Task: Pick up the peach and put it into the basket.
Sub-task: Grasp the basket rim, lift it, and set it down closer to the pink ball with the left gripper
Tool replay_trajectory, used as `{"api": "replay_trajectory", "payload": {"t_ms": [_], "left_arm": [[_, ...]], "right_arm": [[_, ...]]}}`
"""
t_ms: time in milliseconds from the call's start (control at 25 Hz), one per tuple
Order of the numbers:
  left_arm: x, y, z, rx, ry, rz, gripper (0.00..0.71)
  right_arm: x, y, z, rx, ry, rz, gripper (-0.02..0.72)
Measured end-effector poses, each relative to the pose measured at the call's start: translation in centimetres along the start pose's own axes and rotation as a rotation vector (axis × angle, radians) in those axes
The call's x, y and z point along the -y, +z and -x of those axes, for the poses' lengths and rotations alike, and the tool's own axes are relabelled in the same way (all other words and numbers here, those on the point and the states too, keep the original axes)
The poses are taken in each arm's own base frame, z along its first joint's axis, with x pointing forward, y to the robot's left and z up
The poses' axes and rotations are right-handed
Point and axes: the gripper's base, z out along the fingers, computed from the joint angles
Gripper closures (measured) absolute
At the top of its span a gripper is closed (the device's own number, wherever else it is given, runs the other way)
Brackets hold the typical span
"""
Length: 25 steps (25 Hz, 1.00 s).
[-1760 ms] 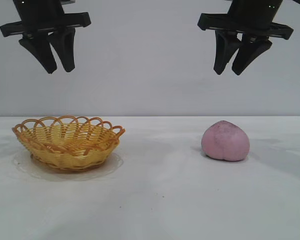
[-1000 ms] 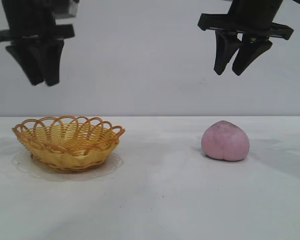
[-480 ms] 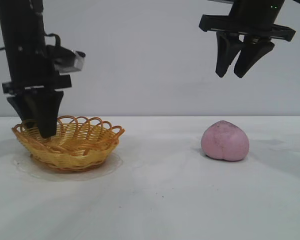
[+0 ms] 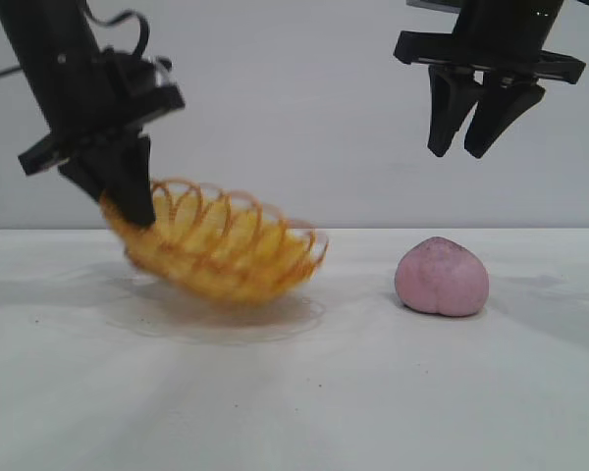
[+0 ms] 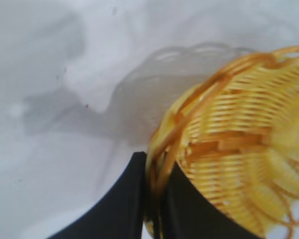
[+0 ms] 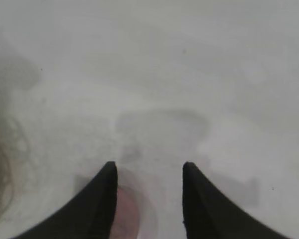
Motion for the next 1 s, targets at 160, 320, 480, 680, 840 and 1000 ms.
{"api": "replay_trajectory", "payload": {"t_ms": [160,320,480,680,840,1000], "left_arm": [[0.9,0.7,-2.8,0.039,-0.139,-0.054,0.71],[1.4,2.7,-6.5,0.027,-0.298,-0.102,0.71],[1.3,4.1,-8.8,0.029,-0.379,-0.136,0.71],[1.2,4.2,-9.1,0.035,-0.401,-0.143,0.662],[1.2,4.2,-9.1,0.037,-0.404,-0.143,0.6],[1.2,4.2,-9.3,0.018,-0.383,-0.131,0.512]], "right_arm": [[0.0,-0.2,0.0,-0.002,0.0,0.001,0.446],[-0.1,-0.6,0.1,0.009,-0.003,0.001,0.446],[-0.1,-0.6,0.1,0.009,-0.01,0.0,0.446],[-0.1,-0.7,0.1,0.013,-0.014,0.0,0.446],[-0.1,-0.7,0.1,0.014,-0.017,0.0,0.446],[-0.1,-0.7,0.1,0.014,-0.018,0.0,0.446]]}}
